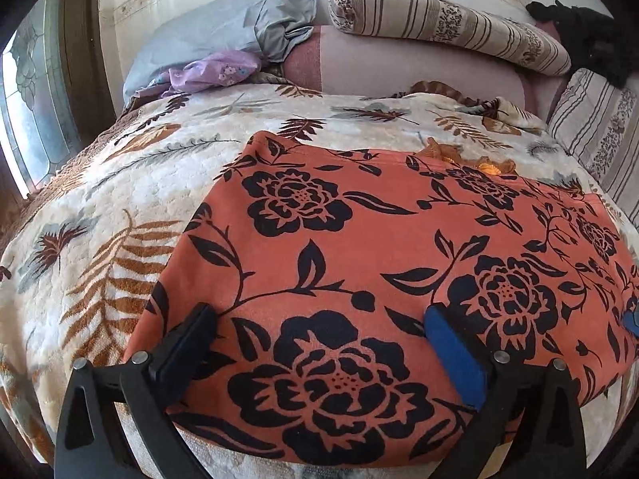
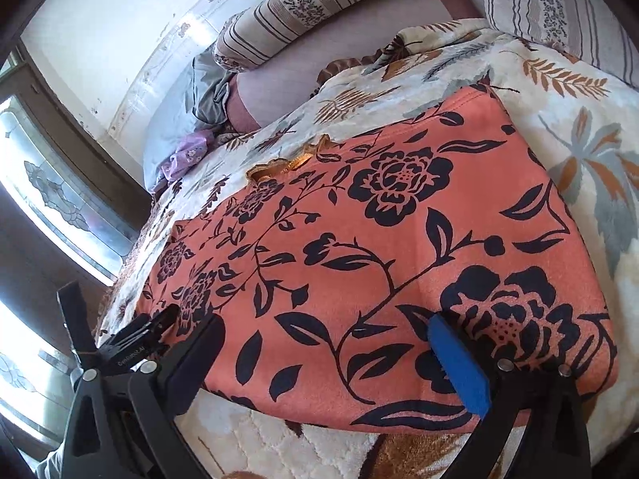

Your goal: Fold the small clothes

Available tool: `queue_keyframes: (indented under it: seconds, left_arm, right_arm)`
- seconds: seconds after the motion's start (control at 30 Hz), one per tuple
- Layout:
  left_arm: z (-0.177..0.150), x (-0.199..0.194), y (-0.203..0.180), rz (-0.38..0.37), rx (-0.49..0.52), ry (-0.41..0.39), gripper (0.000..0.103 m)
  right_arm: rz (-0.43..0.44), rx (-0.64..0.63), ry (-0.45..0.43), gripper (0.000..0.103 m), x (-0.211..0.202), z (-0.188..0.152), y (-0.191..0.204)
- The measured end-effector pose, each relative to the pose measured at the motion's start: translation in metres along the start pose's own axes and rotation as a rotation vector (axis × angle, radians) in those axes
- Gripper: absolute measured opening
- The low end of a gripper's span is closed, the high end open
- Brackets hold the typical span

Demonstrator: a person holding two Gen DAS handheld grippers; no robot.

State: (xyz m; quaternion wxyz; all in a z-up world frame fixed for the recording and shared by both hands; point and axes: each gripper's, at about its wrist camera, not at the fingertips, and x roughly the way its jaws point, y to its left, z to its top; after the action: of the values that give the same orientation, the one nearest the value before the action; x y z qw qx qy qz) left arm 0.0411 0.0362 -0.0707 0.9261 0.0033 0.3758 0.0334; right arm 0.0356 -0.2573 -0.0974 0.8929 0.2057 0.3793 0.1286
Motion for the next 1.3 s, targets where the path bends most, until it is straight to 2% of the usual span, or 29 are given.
queue_keyframes:
  seconds: [0.27, 0.8, 1.3]
  left_arm:
    - [-0.003, 0.001, 0.000, 0.005, -0.002, -0.013, 0.103]
    - [-0.006, -0.002, -0.002, 0.021, -0.006, -0.034, 0.103]
    - [-0.006, -0.003, -0.002, 0.022, -0.007, -0.034, 0.103]
  right_arm:
    - [-0.130, -0.142, -0.009, 0.102, 0.009, -0.011, 0.019]
    - [-0.104, -0.135, -0.008, 0.102, 0.005, -0.012, 0.016]
    - [-0.130, -0.167, -0.007, 0.102, 0.008, -0.014, 0.020]
